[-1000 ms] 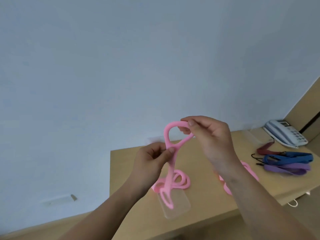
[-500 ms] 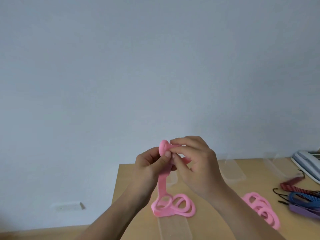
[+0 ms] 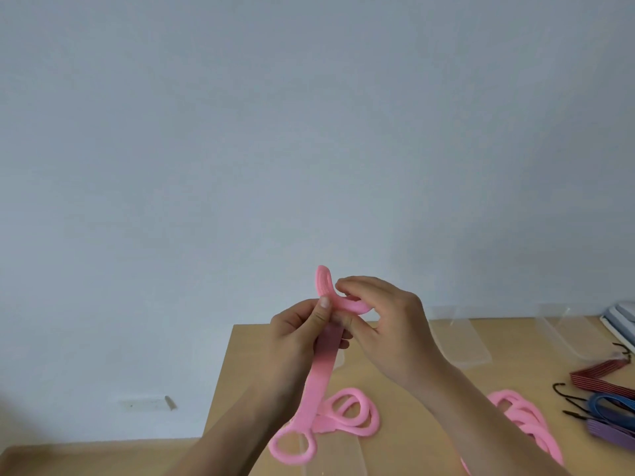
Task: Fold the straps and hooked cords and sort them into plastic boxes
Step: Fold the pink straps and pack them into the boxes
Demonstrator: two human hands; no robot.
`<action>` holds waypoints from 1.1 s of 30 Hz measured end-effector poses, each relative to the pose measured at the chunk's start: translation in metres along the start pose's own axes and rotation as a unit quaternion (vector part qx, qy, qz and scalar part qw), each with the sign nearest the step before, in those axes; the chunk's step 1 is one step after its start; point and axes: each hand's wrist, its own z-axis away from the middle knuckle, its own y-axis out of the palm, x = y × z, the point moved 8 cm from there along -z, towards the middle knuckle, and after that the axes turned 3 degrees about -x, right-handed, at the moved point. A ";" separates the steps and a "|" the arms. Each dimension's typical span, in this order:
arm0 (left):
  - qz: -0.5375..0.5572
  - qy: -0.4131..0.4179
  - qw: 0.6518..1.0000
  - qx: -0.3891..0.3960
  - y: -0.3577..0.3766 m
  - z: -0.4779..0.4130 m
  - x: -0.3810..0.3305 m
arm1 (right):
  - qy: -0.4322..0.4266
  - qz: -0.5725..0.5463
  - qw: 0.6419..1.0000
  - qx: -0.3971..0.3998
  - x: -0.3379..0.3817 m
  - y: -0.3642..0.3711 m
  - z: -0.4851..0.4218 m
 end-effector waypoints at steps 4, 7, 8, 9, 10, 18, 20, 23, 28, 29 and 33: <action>-0.018 -0.011 0.998 -0.051 0.000 -0.003 0.002 | -0.006 0.008 0.999 0.044 -0.005 0.003 -0.001; -0.062 -0.016 0.996 -0.057 0.003 -0.002 0.003 | 0.010 0.012 0.998 0.067 -0.013 0.002 -0.002; -0.076 -0.013 0.995 -0.056 0.004 -0.001 0.002 | 0.017 0.021 0.997 0.066 -0.015 0.001 -0.002; -0.087 -0.008 0.995 -0.056 0.006 0.000 0.001 | 0.021 0.026 0.997 0.064 -0.017 0.000 -0.003; -0.095 -0.003 0.994 -0.058 0.007 0.002 0.001 | 0.023 0.025 0.997 0.065 -0.018 -0.001 -0.004; -0.156 -0.001 0.986 -0.057 0.007 0.005 -0.004 | 0.020 0.053 0.997 0.052 -0.017 0.001 -0.004; -0.144 -0.025 0.986 -0.080 0.002 0.004 0.002 | 0.013 0.076 0.996 0.040 -0.014 0.001 -0.003; -0.112 -0.060 0.989 -0.079 -0.002 0.006 0.010 | 0.004 0.101 0.995 0.018 -0.011 0.002 0.000; -0.033 -0.093 0.995 -0.023 0.000 0.007 0.016 | -0.022 0.106 0.994 -0.013 -0.004 0.003 0.009; -0.022 -0.094 0.995 -0.020 -0.001 0.007 0.016 | -0.027 0.111 0.993 -0.015 -0.002 0.004 0.012; 0.007 -0.107 0.994 -0.014 -0.006 0.002 0.018 | -0.035 0.115 0.993 -0.022 0.000 0.004 0.018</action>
